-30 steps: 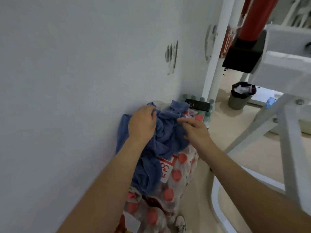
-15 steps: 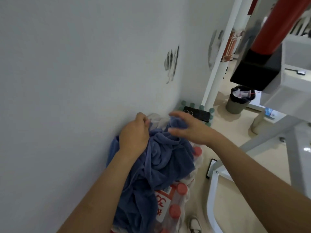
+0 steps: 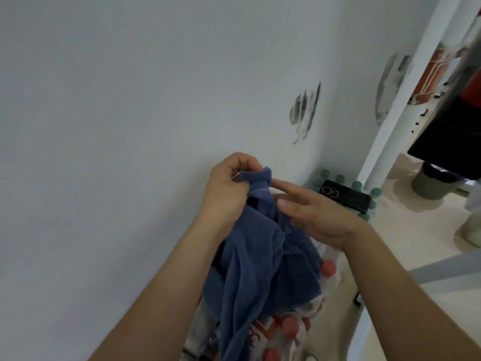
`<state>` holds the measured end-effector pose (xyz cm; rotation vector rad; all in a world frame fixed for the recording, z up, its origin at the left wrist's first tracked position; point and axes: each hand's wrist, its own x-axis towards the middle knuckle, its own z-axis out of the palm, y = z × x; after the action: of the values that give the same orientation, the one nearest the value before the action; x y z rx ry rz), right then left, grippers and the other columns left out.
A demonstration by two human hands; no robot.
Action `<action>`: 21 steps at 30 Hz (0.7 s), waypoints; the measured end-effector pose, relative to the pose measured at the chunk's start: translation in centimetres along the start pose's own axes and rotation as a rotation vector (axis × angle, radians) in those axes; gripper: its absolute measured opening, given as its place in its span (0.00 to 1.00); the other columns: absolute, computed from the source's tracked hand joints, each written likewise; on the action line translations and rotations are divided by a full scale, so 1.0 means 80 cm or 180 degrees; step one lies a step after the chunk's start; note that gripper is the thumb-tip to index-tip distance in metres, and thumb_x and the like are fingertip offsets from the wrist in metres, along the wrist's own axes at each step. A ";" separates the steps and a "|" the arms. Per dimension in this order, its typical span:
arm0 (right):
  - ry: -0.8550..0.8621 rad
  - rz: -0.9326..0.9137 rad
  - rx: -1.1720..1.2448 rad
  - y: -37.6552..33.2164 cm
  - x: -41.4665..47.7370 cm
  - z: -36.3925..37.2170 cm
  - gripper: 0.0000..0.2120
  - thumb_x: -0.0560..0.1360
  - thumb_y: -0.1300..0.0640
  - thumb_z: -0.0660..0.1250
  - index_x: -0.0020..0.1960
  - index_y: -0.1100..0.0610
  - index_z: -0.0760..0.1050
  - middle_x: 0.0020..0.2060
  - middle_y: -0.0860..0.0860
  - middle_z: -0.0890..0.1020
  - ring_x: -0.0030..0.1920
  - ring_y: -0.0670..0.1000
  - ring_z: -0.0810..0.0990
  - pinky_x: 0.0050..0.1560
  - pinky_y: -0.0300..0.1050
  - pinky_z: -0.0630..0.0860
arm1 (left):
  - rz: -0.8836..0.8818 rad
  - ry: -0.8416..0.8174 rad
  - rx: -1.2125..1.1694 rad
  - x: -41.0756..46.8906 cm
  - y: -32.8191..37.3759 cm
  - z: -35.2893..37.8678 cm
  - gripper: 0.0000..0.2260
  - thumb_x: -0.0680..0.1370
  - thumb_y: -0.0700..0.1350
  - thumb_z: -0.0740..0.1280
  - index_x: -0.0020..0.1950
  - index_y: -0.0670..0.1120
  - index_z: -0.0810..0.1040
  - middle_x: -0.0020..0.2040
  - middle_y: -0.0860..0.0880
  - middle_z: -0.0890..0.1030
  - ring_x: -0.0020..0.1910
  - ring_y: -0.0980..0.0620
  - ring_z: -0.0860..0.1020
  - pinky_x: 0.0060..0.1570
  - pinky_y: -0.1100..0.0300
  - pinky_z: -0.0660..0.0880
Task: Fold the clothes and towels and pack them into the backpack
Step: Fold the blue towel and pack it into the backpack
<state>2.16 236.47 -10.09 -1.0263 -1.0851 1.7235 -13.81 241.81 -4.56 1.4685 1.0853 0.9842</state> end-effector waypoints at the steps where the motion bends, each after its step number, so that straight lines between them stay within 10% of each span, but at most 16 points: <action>1: 0.0087 -0.0032 -0.0493 -0.003 0.003 0.002 0.16 0.74 0.58 0.69 0.62 0.50 0.76 0.56 0.48 0.83 0.57 0.46 0.80 0.58 0.44 0.77 | 0.0033 -0.0012 0.0065 -0.001 -0.001 0.004 0.18 0.72 0.25 0.57 0.41 0.47 0.76 0.43 0.47 0.80 0.44 0.51 0.78 0.44 0.59 0.75; 4: 0.0703 -0.0182 -0.1237 0.001 0.019 0.007 0.06 0.77 0.61 0.67 0.48 0.62 0.81 0.40 0.56 0.85 0.40 0.47 0.80 0.45 0.46 0.77 | 0.0139 -0.0157 0.0164 -0.013 -0.007 0.013 0.16 0.75 0.29 0.63 0.54 0.50 0.74 0.54 0.49 0.79 0.54 0.54 0.78 0.54 0.61 0.75; 8: 0.1044 -0.0075 0.0188 0.001 0.020 0.000 0.11 0.78 0.60 0.65 0.42 0.66 0.79 0.35 0.60 0.78 0.36 0.54 0.75 0.39 0.47 0.71 | 0.0036 -0.0534 0.1452 -0.042 -0.028 0.009 0.23 0.73 0.46 0.71 0.64 0.58 0.65 0.57 0.63 0.73 0.56 0.67 0.72 0.52 0.71 0.72; 12: 0.1293 0.0003 -0.0009 0.007 0.021 -0.003 0.19 0.79 0.60 0.63 0.30 0.58 0.77 0.28 0.57 0.75 0.31 0.53 0.72 0.34 0.46 0.67 | -0.0145 -0.0577 0.1359 -0.059 -0.038 -0.008 0.14 0.71 0.43 0.74 0.51 0.57 0.75 0.46 0.61 0.80 0.44 0.64 0.77 0.44 0.67 0.75; 21: 0.1295 0.0213 -0.0302 0.010 0.011 -0.013 0.13 0.79 0.60 0.63 0.37 0.62 0.78 0.28 0.54 0.76 0.28 0.48 0.70 0.32 0.39 0.67 | 0.0160 0.0371 0.0414 -0.055 -0.009 -0.023 0.11 0.71 0.31 0.71 0.39 0.47 0.79 0.39 0.53 0.81 0.40 0.55 0.79 0.40 0.62 0.78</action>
<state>2.63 237.34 -11.33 -1.4133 -0.8819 1.4379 -16.78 238.08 -5.19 1.5654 1.2209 1.0619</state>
